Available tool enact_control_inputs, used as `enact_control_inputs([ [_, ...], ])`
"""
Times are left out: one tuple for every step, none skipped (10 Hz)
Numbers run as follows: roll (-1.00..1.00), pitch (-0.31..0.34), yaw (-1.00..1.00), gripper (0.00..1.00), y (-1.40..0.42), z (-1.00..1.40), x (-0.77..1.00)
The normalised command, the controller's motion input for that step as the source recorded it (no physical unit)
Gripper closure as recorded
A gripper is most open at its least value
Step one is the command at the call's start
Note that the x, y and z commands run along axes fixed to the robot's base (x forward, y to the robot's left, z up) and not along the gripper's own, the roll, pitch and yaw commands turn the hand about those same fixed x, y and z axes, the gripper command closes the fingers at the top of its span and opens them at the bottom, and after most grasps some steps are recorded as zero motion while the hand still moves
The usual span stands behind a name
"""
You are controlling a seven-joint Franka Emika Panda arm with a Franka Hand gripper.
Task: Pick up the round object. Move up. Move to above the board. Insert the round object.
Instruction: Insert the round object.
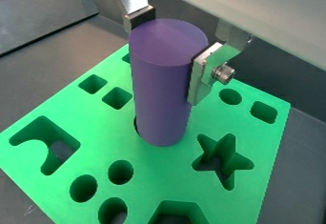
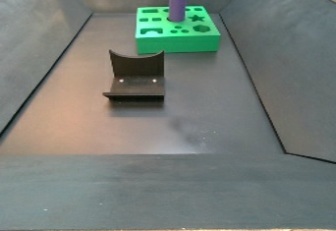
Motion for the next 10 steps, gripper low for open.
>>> enact_control_inputs([
  [0.09,-0.006,0.00,1.00,-0.07,-0.29,0.13],
  [0.09,-0.001,0.00,1.00,-0.08,-0.29,0.18],
  [0.09,0.000,0.00,1.00,-0.08,-0.29,0.17],
  [0.09,0.000,0.00,1.00,-0.08,-0.31,0.17],
  [0.10,-0.003,0.00,1.00,-0.08,-0.32,0.17],
  [0.11,-0.001,0.00,1.00,-0.08,-0.33,0.15],
  [0.17,-0.021,0.00,1.00,-0.09,-0.44,0.07],
  [0.24,-0.044,0.00,1.00,-0.09,-0.59,0.00],
  [0.27,-0.071,0.01,1.00,-0.09,-0.74,0.00],
  [0.27,-0.081,0.01,1.00,-0.10,-0.76,0.00],
])
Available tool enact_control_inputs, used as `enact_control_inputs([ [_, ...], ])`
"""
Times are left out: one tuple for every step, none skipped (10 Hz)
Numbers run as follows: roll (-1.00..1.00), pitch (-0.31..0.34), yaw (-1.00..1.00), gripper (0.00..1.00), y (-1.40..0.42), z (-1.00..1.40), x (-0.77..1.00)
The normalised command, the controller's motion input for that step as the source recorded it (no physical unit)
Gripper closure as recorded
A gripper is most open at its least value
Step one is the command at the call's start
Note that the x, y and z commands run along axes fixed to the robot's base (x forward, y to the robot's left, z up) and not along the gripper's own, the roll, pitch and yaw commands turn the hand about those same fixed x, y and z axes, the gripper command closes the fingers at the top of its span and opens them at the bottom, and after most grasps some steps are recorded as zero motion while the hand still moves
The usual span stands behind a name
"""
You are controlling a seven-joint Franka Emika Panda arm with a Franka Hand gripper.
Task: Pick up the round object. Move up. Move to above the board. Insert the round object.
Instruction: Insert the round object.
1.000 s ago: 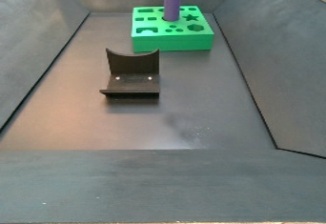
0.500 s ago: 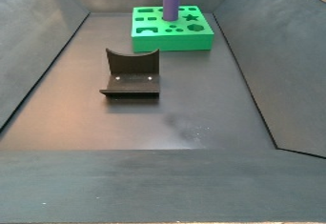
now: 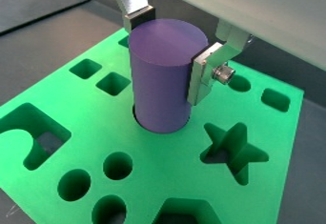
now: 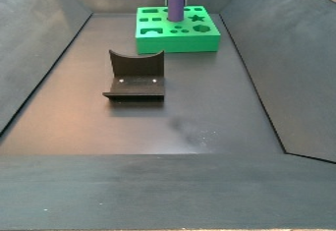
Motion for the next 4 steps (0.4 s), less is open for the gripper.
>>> enact_control_inputs([
  [0.27,-0.083,0.02,1.00,-0.10,-0.77,0.00],
  [0.26,-0.090,0.03,1.00,-0.10,-0.77,0.00],
  [-0.05,0.000,0.00,1.00,0.03,0.00,0.00],
  [0.00,0.000,0.00,1.00,0.00,0.00,0.00],
])
